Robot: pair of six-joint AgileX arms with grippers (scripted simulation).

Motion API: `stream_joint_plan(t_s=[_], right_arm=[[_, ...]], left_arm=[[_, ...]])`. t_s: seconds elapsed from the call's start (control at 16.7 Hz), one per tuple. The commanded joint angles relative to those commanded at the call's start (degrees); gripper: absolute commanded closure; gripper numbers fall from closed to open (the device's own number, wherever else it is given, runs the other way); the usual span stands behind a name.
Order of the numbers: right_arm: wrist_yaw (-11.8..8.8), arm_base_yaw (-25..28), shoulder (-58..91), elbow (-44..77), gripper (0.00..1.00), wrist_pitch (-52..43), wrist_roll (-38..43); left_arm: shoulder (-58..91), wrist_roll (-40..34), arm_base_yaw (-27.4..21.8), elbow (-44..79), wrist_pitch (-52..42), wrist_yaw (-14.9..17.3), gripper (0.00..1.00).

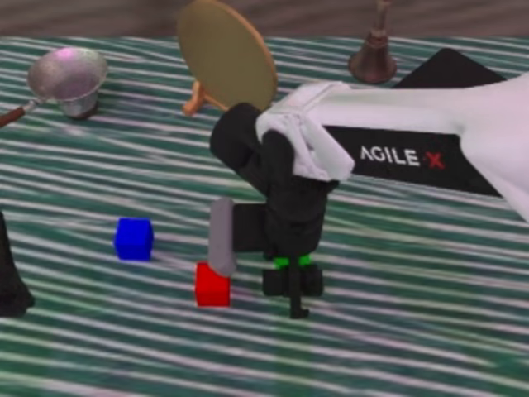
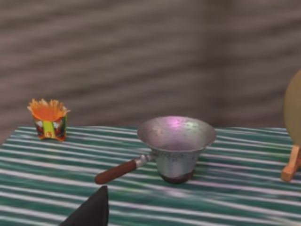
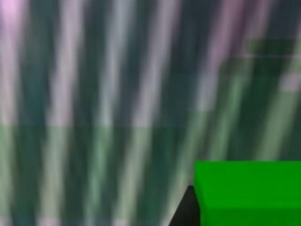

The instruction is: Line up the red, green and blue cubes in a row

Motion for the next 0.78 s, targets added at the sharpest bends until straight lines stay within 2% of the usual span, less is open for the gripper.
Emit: stream_joint_plan(t_s=[0.36, 0.78], right_arm=[[0.00, 0.00, 0.00, 0.00, 0.02, 0.00, 0.00], [0.00, 0.00, 0.00, 0.00, 0.00, 0.00, 0.00]], left_arm=[[0.00, 0.00, 0.00, 0.00, 0.00, 0.00, 0.00], [0.00, 0.00, 0.00, 0.00, 0.00, 0.00, 0.00]])
